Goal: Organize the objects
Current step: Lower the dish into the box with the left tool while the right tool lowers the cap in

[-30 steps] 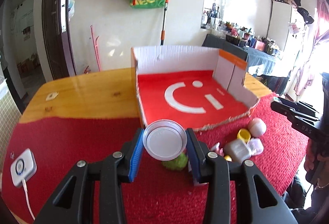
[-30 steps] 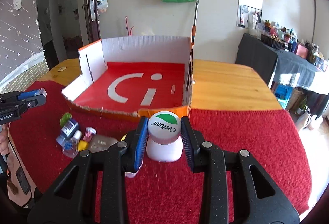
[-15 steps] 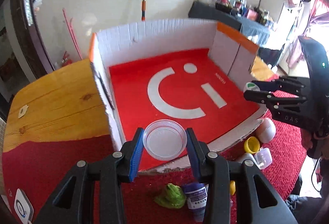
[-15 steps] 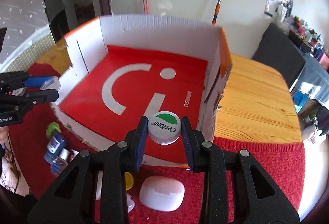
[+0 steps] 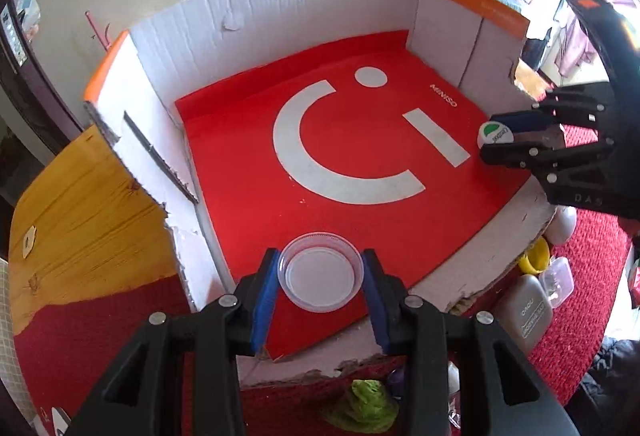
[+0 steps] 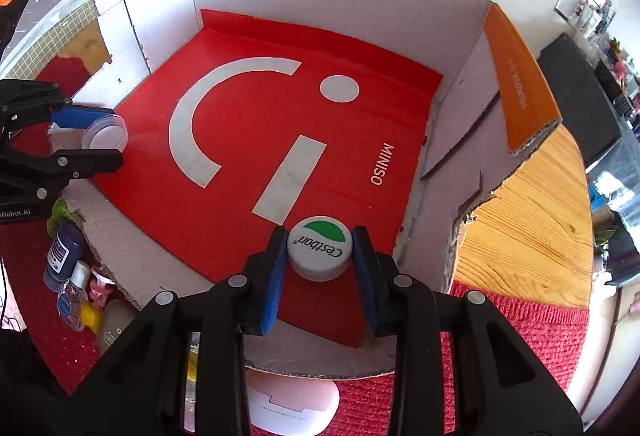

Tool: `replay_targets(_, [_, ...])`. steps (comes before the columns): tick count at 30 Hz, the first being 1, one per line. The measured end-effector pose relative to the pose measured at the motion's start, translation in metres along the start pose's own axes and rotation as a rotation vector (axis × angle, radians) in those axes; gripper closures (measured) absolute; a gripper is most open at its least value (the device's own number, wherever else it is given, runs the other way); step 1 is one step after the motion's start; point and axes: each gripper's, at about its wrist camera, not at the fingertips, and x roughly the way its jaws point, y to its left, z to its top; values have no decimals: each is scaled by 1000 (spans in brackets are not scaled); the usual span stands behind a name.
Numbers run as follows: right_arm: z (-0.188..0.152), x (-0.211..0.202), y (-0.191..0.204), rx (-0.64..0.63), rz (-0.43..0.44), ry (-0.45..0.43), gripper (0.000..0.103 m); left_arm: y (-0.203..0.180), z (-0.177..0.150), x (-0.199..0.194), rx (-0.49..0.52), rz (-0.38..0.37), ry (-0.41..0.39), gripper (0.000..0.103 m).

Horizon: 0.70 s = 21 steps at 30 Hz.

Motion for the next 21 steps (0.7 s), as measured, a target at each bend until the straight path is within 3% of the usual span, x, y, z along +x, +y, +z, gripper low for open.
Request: replay_targets(21, [-14, -2, 9, -67, -29, 39, 72, -1, 2, 1, 36, 17, 2, 59])
